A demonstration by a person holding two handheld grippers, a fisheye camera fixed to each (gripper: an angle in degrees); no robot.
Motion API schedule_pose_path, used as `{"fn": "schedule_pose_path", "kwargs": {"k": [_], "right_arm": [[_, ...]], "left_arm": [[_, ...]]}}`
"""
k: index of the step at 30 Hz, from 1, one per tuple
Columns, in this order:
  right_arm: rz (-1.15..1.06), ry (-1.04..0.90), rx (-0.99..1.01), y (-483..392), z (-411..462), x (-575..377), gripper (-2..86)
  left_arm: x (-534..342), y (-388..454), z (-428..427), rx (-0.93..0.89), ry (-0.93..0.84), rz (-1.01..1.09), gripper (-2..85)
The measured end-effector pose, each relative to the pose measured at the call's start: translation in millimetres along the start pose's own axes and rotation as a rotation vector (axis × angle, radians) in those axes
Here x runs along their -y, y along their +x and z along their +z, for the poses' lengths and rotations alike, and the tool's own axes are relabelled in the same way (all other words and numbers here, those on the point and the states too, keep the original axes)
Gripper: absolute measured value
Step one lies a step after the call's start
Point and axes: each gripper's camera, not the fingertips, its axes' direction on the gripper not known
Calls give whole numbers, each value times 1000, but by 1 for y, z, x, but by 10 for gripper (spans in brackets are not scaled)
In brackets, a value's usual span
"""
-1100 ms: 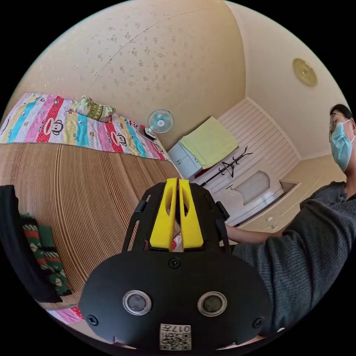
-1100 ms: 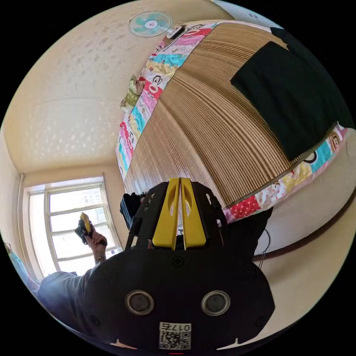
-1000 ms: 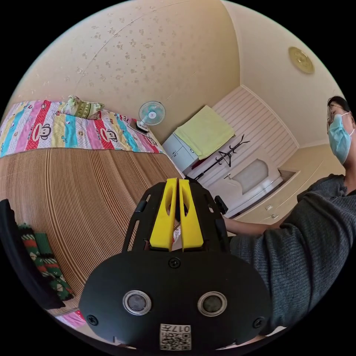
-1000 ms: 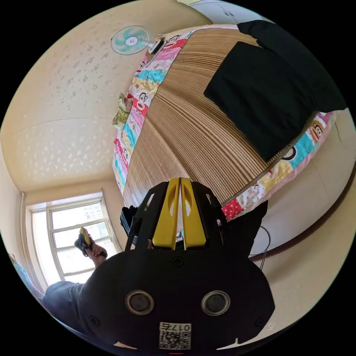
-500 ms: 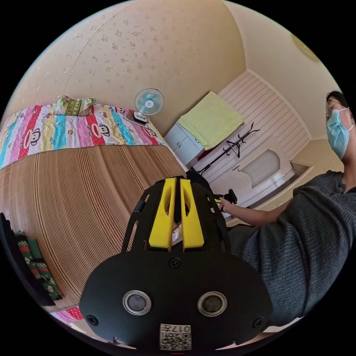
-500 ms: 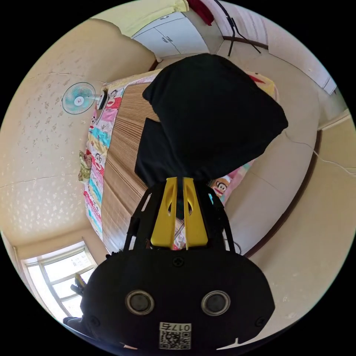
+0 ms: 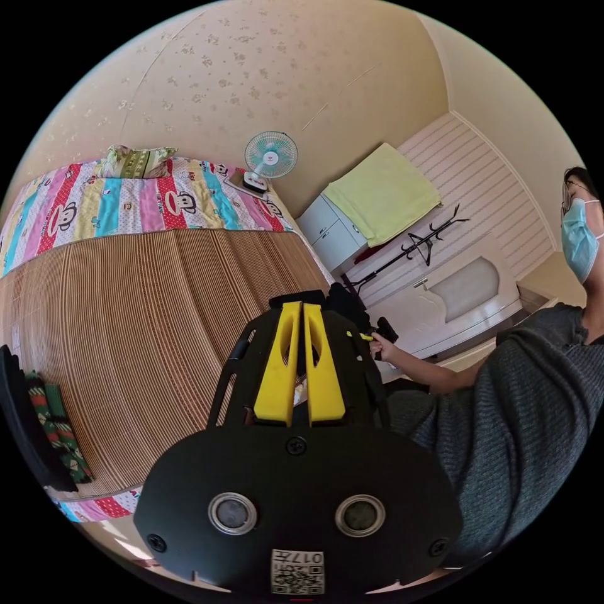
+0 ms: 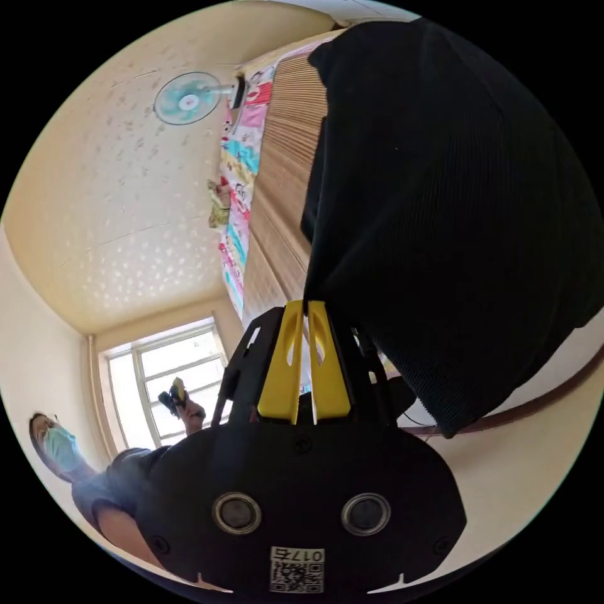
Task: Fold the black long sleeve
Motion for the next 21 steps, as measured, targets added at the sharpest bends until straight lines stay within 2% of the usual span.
{"fn": "schedule_pose_path", "kwargs": {"k": [1, 4, 6, 8, 10, 13, 15, 18, 21], "right_arm": [[-31, -30, -21, -7, 10, -3, 17], [-124, -290, -152, -31, 77, -12, 14], [-196, -475, -330, -45, 121, -16, 12], [-221, -463, -433, -53, 125, -13, 15], [-217, -383, -452, -59, 107, -2, 20], [-157, -159, -524, -55, 58, 20, 41], [-69, -27, -705, -38, 26, 32, 68], [46, -43, -830, -1, 13, 44, 102], [78, -121, -779, 31, 18, 44, 105]], "left_arm": [[4, -2, 5, -9, 5, -7, -10], [17, -7, 20, -42, 2, -23, -10], [25, -9, 28, -52, -6, -25, -10], [33, -10, 35, -51, -21, -20, -9], [45, -11, 41, -56, -35, 3, -8], [55, -10, 43, -74, -18, 56, -2], [61, -13, 48, -59, -28, 61, 11], [73, -22, 62, -42, -86, 43, 65], [83, -33, 77, -47, -123, 14, 87]]}}
